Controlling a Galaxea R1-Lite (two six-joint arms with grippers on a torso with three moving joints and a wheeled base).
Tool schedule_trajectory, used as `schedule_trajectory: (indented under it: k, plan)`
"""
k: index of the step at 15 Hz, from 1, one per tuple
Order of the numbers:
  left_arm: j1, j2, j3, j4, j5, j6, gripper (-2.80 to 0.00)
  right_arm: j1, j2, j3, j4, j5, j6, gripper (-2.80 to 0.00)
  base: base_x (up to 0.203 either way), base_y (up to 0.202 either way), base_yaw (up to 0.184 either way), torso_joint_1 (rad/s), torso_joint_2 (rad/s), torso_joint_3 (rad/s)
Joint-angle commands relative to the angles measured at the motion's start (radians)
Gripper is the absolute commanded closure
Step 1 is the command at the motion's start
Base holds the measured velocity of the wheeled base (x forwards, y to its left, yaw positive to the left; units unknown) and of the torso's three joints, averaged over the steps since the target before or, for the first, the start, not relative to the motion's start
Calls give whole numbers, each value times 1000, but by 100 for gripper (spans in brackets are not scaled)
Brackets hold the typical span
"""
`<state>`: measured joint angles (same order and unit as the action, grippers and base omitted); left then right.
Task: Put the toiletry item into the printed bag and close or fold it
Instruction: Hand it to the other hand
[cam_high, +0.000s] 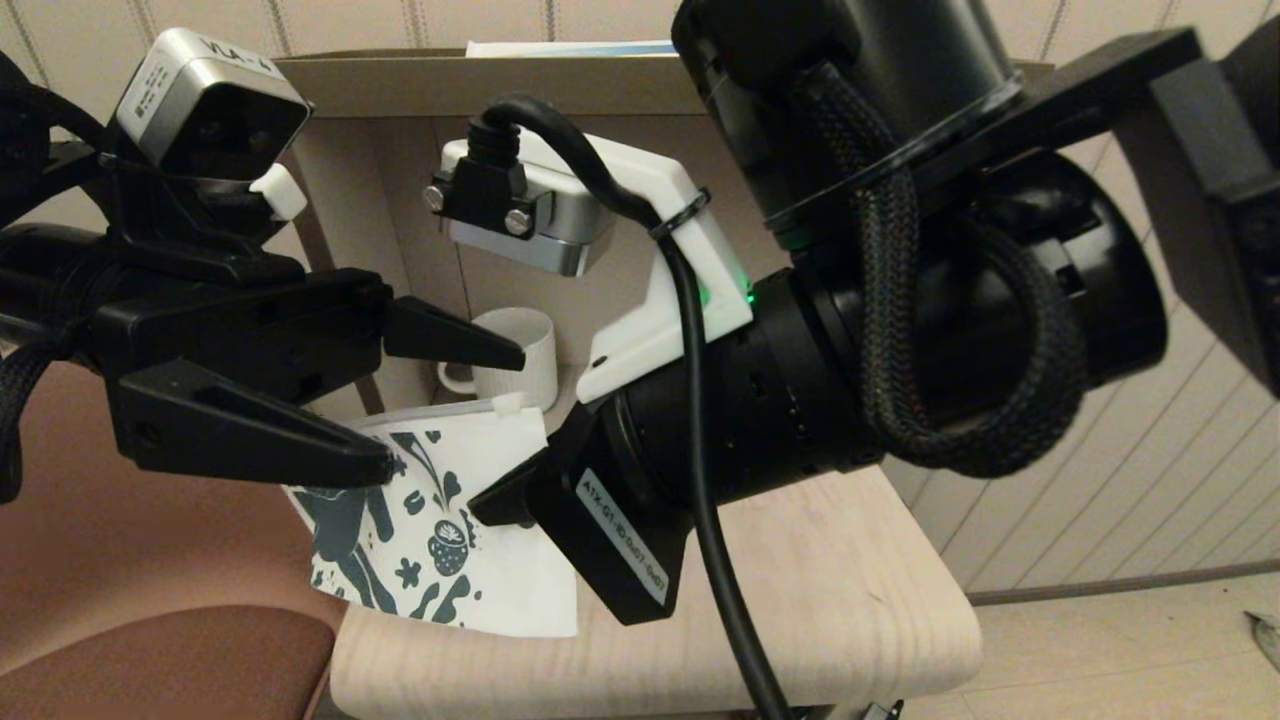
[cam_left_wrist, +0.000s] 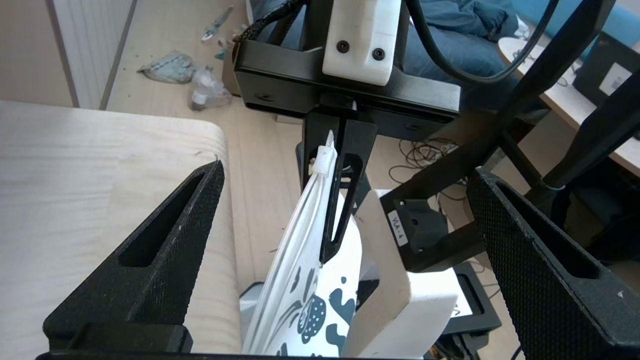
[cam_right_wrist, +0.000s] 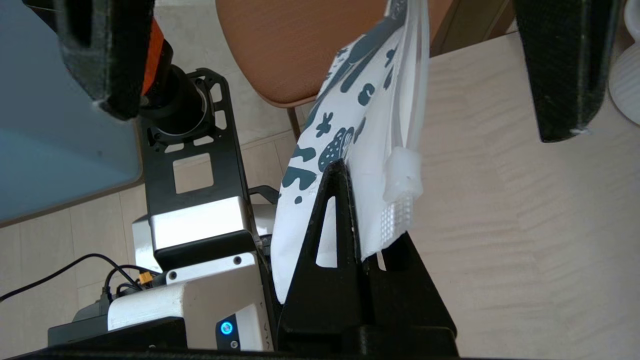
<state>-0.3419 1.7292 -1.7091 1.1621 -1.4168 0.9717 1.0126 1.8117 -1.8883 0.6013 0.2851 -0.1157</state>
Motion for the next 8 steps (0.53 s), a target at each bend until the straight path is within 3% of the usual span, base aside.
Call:
schedule_trajectory:
  k: [1,8]
  plan:
    - [0,-8,2,7,-7,6,-280,-2,-3,0,3,2,-1,0,0,0,0,0,0,0]
    - [-2,-40,17,20,-8,7,-280,-29,-8,2,3,8,-1,0,0,0,0,0,0,0]
